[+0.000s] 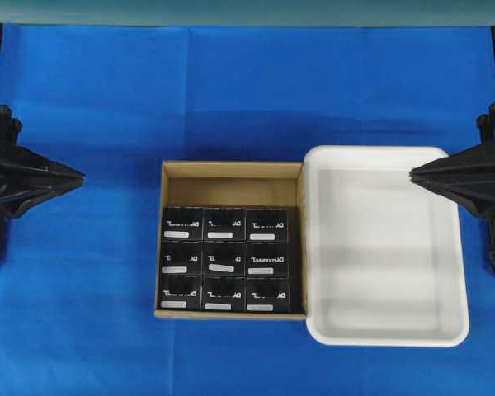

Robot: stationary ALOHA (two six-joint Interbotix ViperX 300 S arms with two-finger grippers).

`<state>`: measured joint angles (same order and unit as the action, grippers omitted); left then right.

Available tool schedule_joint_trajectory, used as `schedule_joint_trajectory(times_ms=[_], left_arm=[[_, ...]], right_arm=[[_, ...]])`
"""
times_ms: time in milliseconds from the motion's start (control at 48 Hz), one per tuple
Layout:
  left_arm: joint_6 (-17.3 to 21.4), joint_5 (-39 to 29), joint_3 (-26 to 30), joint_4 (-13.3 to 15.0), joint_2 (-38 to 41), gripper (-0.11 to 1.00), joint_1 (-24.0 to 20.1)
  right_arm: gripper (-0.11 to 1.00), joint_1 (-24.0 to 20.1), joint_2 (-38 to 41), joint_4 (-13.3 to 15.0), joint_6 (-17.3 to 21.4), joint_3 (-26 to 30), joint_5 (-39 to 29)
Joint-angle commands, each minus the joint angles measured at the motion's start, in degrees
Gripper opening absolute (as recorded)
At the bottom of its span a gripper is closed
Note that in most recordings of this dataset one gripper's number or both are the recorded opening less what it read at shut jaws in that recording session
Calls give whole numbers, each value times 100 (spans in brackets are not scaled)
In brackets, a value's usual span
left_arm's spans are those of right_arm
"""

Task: Pick the box from inside the cardboard box.
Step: 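Move the right gripper over the cardboard box toward the black boxes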

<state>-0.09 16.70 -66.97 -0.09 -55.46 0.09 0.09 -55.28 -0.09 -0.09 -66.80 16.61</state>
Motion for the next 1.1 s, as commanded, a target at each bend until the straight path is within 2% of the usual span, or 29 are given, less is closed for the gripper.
schedule_joint_trajectory(times_ms=[0,62,104,146,208,437,562,729,958,1082], left_arm=[[-35,-123,158,-88,141,14,53],[-9,-281,281,-88,158,9,79],[35,-396,360,-88,158,3,88],[53,-545,422,-88,158,-1,105],[44,-765,466,-88,158,-5,114],[-35,-1564,606,-88,158,-6,132],[-18,-1960,826,-88,158,-6,132],[-26,-2347,1002,-88,185,-6,132],[-44,-2584,1107,-88,281,-6,220],[-62,-2593,1125,-97,334,-6,255]], right_arm=[[14,-26,114,-70,167,62,0],[14,-26,202,-483,272,193,-422],[8,-26,264,-686,404,308,-800],[5,-26,325,-765,519,422,-1213],[2,-26,448,-765,624,633,-1863],[1,-18,1063,-817,694,1345,-3516],[1,18,1670,-967,896,1811,-4456],[1,26,2558,-1002,1020,2408,-5405],[1,123,4184,-967,853,3806,-6935],[1,202,4825,-958,598,4412,-7356]])
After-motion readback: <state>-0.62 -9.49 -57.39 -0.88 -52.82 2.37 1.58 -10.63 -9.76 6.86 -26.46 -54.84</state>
